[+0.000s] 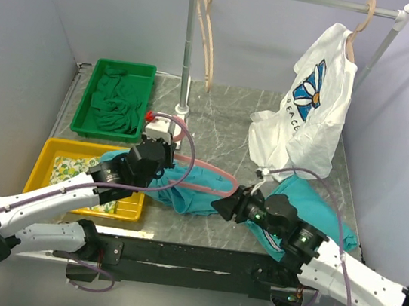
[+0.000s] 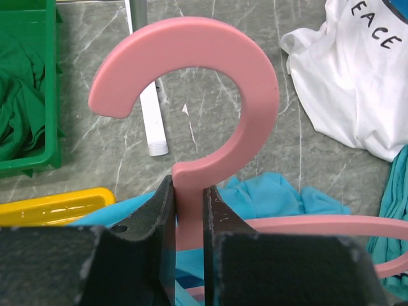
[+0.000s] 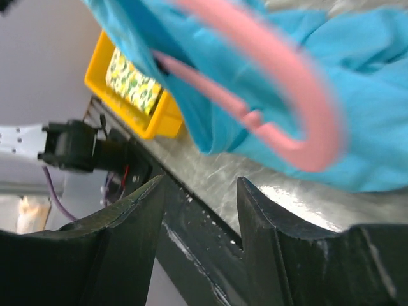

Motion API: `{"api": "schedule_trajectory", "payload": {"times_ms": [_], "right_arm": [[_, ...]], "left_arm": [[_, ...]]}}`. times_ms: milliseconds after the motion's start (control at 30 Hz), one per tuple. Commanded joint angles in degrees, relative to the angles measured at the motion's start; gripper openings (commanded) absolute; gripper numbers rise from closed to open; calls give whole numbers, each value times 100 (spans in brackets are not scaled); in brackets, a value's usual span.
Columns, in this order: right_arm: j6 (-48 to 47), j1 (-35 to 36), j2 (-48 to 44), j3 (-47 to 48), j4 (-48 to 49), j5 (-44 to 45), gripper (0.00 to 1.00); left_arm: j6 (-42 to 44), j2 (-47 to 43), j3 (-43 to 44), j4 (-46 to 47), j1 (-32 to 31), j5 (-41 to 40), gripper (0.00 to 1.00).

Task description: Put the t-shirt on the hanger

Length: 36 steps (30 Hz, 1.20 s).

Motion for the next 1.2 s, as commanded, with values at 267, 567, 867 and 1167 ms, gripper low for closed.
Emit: {"api": "schedule_trajectory", "payload": {"times_ms": [267, 567, 867, 1167], "right_arm": [[873, 1933, 2443, 957, 721, 2025, 61], [1340, 1978, 4201, 1906, 395, 2829, 50], [1420, 1969, 4872, 2030, 421, 3224, 43], [1446, 1794, 4750, 1926, 202, 3672, 0]], "left_arm": [[-340, 10, 495, 80, -12, -355, 1], [-367, -95, 477, 106, -12, -311, 1], [-305, -245, 407, 124, -12, -197, 1], [-314, -420, 372, 18, -12, -188, 1]]}}
